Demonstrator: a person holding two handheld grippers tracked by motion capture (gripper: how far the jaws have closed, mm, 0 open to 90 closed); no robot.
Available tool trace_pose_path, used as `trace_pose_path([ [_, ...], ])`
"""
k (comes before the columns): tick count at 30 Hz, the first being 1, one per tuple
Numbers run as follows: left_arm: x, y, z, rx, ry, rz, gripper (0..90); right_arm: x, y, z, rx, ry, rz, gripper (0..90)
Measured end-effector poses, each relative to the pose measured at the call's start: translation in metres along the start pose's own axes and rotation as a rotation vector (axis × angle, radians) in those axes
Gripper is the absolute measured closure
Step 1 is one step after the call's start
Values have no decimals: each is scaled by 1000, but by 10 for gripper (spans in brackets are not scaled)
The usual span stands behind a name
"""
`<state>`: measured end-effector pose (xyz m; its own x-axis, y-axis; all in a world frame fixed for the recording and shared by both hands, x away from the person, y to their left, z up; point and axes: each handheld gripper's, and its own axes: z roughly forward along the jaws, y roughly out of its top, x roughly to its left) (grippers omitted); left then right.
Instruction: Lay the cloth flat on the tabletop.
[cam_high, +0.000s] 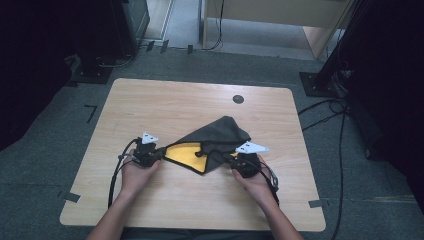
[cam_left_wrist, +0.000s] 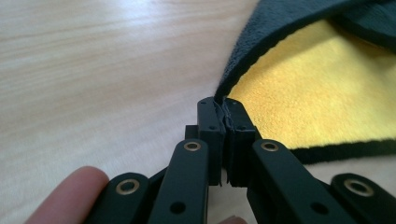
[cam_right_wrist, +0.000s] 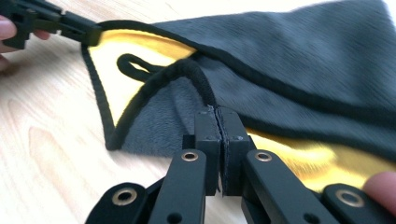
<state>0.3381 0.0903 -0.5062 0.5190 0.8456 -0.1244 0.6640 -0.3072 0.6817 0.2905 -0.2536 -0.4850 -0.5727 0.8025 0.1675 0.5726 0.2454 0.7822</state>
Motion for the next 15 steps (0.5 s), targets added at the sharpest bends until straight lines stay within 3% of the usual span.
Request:
trace_pose_path([
  [10, -24, -36, -35, 24, -83, 80, 884, -24, -36, -46, 14, -56, 34, 887],
  [12, -28, -43, -38, 38, -115, 107, 885, -31, -46, -55, 13, -67, 63, 880],
  [14, -36, -49, -42, 44, -187, 174, 882, -33, -49, -57, 18, -84, 68, 858],
  [15, -39, -50, -43, 42, -187, 197, 871, -34, -51, -57, 23, -106, 62, 833],
])
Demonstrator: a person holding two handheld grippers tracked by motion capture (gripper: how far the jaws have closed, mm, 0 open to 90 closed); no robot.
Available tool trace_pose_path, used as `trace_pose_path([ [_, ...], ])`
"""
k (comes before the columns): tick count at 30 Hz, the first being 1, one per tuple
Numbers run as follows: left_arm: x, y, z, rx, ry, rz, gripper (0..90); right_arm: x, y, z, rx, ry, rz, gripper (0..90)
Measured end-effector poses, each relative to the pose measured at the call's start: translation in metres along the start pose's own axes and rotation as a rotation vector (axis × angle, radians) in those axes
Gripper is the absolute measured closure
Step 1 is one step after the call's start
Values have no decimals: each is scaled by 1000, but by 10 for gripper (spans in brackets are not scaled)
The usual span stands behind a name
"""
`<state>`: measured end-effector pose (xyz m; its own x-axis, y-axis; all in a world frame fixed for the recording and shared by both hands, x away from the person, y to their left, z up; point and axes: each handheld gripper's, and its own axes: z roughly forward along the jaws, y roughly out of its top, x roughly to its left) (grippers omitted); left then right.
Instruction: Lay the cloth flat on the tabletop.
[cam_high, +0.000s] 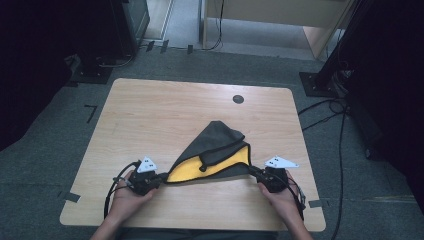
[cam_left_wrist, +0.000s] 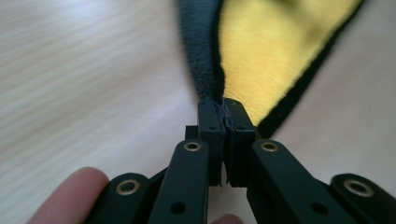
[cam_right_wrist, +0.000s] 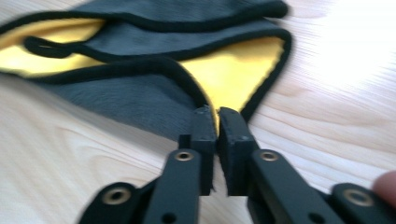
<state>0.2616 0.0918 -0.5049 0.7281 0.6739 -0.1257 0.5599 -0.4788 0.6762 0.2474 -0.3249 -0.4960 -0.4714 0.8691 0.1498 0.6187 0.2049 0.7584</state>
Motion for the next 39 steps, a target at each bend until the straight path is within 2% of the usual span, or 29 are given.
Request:
trace_pose_path([
  [1, -2, 0, -2, -15, 11, 11, 837, -1, 0, -1, 1, -11, -3, 801],
  [2, -2, 1, -3, -39, 1, -2, 729, -4, 1, -4, -19, 3, 8, 754],
  [4, 4, 6, -7, -97, -29, -63, 577, -5, 5, -10, -61, 13, 29, 707],
  [5, 8, 9, -8, -111, -24, -90, 547, -6, 8, -13, -85, 12, 37, 696],
  [6, 10, 12, -7, -121, -10, -108, 532, -7, 12, -16, -105, 10, 47, 688],
  [8, 11, 21, -3, -128, 14, -116, 526, -5, 19, -16, -125, 11, 55, 675],
  [10, 7, 30, 6, -117, 37, -94, 525, 1, 24, -9, -123, 34, 59, 652],
  [12, 1, 39, 17, -99, 85, -67, 521, 11, 28, 3, -110, 59, 30, 619],
  [16, -5, 51, 37, -70, 127, -41, 532, 28, 37, 30, -73, 80, -28, 589],
  [17, -6, 53, 44, -50, 162, -23, 546, 31, 39, 34, -72, 84, -37, 586],
  [19, -7, 54, 53, -32, 190, -12, 575, 41, 45, 48, -78, 146, -58, 566],
  [20, -7, 54, 55, -22, 196, -14, 605, 48, 47, 54, -71, 180, -79, 549],
  [22, -4, 53, 56, -30, 180, -31, 711, 65, 49, 65, -64, 194, -131, 523],
  [24, -2, 52, 54, -30, 187, -31, 814, 82, 49, 81, -41, 264, -149, 496],
  [25, 0, 51, 52, -28, 184, -24, 838, 87, 49, 87, -22, 271, -160, 490],
  [27, 2, 49, 50, -30, 176, -23, 859, 95, 46, 103, 41, 187, -184, 530],
  [28, 3, 48, 49, -32, 174, -25, 863, 94, 45, 109, 48, 151, -170, 594],
  [29, 4, 46, 48, -35, 172, -32, 867, 92, 47, 109, 37, 159, -141, 727],
  [30, 8, 44, 45, -31, 156, -40, 869, 89, 48, 109, 37, 171, -118, 808],
  [31, 11, 42, 42, -27, 140, -56, 871, 86, 50, 107, 35, 168, -123, 861],
  [34, 19, 34, 33, -25, 109, -86, 872, 77, 54, 98, 16, 163, -143, 881],
  [35, 21, 31, 30, -23, 112, -87, 872, 67, 58, 90, -21, 143, -115, 883],
  [36, 23, 29, 26, -17, 121, -90, 872, 67, 58, 90, -21, 143, -115, 883],
  [38, 28, 24, 20, -18, 134, -102, 873, 54, 65, 80, -63, 117, -62, 884],
  [39, 32, 20, 15, -15, 141, -115, 873, 40, 72, 71, -104, 88, -27, 885],
])
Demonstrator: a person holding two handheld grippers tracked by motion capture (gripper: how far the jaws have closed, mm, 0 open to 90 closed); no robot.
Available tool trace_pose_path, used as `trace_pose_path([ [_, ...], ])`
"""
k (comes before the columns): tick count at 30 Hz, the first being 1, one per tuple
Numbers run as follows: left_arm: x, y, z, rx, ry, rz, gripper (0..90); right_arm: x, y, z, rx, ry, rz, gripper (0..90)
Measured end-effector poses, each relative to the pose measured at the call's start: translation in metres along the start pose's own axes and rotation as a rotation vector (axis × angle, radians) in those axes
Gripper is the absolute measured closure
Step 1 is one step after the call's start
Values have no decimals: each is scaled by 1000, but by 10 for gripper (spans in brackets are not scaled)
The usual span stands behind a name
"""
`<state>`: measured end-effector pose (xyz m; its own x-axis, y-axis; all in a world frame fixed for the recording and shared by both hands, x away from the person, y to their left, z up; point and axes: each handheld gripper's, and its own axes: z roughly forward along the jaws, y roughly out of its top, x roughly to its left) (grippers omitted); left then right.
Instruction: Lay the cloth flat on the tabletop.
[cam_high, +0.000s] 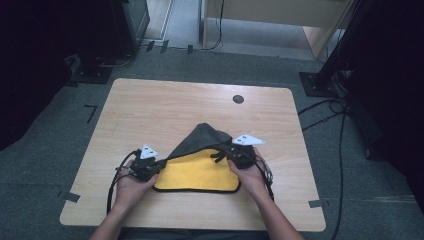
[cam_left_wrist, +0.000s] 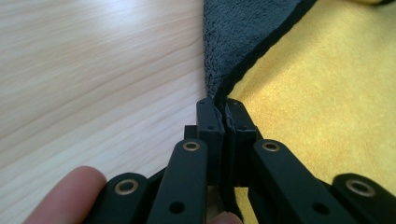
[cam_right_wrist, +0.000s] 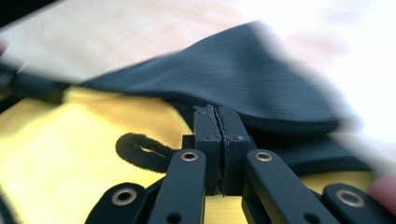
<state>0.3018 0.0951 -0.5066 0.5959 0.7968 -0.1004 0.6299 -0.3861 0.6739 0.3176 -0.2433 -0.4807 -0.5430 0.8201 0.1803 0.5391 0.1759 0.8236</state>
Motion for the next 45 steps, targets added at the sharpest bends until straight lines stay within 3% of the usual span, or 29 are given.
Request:
trace_pose_path([
  [1, 4, -3, -4, 3, 2, -12, 873, 0, 0, 0, 0, 0, 0, 885],
  [5, 20, -15, -17, 7, 13, -47, 874, -23, 15, -13, -68, -55, 49, 886],
  [7, 24, -19, -22, 9, 17, -55, 875, -33, 23, -14, -101, -101, 47, 886],
  [11, 30, -22, -25, 0, 20, -84, 875, -62, 37, -8, -157, -202, 137, 886],
  [15, 32, -22, -24, -7, 25, -102, 872, -87, 37, 6, -123, -295, 185, 881],
  [17, 32, -22, -24, -19, 26, -104, 847, -95, 36, 9, -113, -348, 194, 726],
  [19, 32, -22, -24, -42, 28, -111, 781, -95, 36, 4, -126, -312, 223, 662],
  [20, 32, -22, -25, -59, 22, -124, 746, -84, 34, -1, -143, -245, 213, 656],
  [21, 33, -21, -25, -63, 15, -132, 746, -84, 34, -1, -143, -245, 213, 656],
  [23, 33, -21, -24, -59, 14, -126, 736, -64, 29, -4, -126, -158, 158, 657],
  [25, 32, -22, -22, -50, 13, -127, 727, -49, 22, -5, -104, -80, 136, 654],
  [29, 31, -25, -22, -53, 7, -131, 715, -22, 3, -6, -56, 47, 157, 571],
  [31, 31, -26, -22, -60, 7, -127, 714, -15, -4, -3, -30, 46, 170, 509],
  [34, 31, -28, -21, -75, 6, -119, 713, -8, -10, 7, 26, 53, 171, 502],
  [36, 31, -28, -21, -79, 8, -111, 713, -4, -11, 16, 64, 10, 151, 678],
  [38, 31, -29, -21, -87, 8, -104, 709, -2, -9, 24, 69, 11, 166, 851],
  [41, 30, -30, -20, -94, 11, -84, 690, 6, 9, 40, 48, 25, 145, 870],
  [42, 29, -30, -20, -97, 14, -77, 680, 13, 31, 54, 22, 46, 119, 871],
  [43, 28, -30, -20, -99, 17, -72, 680, 13, 31, 54, 22, 46, 119, 871],
  [45, 27, -31, -19, -104, 23, -65, 675, 20, 54, 70, 2, 59, 107, 872],
])
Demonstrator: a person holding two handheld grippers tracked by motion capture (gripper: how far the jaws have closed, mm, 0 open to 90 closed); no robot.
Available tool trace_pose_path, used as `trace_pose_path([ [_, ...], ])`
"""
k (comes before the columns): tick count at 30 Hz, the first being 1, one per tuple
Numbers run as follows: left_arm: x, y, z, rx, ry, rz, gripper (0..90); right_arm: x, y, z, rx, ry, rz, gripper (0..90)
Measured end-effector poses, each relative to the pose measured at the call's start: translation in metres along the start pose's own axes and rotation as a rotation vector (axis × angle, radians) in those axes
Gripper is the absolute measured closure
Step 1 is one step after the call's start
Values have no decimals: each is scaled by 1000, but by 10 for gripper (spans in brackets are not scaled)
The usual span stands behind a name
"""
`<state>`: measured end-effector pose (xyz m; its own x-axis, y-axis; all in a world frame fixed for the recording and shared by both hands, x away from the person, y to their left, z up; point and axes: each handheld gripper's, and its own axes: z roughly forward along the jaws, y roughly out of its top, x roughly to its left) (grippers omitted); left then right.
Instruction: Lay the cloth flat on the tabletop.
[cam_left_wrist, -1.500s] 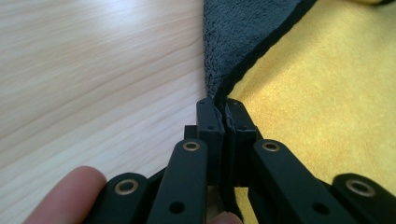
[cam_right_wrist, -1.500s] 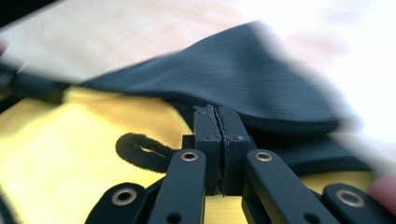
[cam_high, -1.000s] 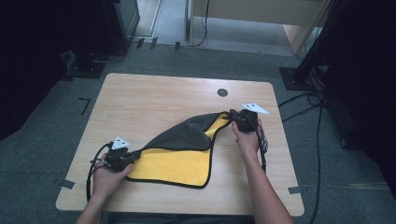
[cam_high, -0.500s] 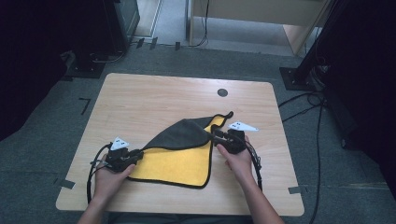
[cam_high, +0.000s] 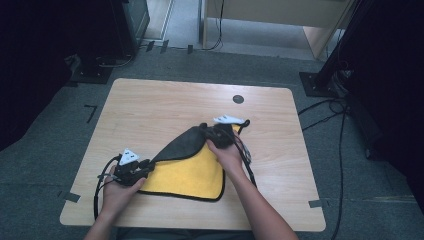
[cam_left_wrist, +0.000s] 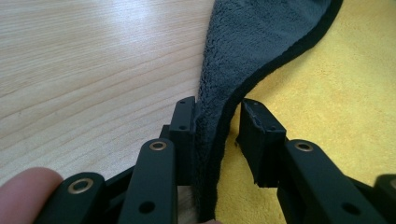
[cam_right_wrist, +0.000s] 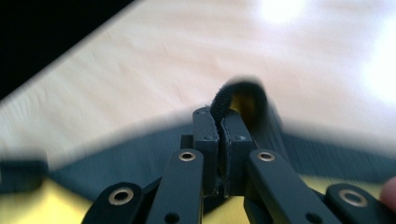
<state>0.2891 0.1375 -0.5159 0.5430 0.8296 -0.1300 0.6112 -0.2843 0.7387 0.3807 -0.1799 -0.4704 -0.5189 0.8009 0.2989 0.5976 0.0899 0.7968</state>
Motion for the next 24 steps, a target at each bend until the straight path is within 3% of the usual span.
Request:
trace_pose_path([
  [5, 1, -2, -1, -4, -7, -4, 670, 13, 68, 45, -86, -9, -9, 852],
  [7, 2, -2, -2, -7, -7, -11, 660, 14, 88, 56, -131, 3, 5, 661],
  [9, 3, -3, -3, -7, -6, -17, 640, 16, 99, 58, -141, 10, -11, 606],
  [11, 3, -3, -3, -9, -5, -19, 622, 16, 100, 53, -143, 8, -43, 571],
  [14, 3, -2, -3, -9, 9, -27, 602, 1, 91, 40, -127, -53, -91, 555],
  [20, 3, -1, -2, -10, 28, -36, 596, -61, 67, 14, -94, -165, 9, 553],
  [24, 1, -1, -2, -6, 34, -36, 575, -94, 38, 0, -25, -245, 21, 551],
])
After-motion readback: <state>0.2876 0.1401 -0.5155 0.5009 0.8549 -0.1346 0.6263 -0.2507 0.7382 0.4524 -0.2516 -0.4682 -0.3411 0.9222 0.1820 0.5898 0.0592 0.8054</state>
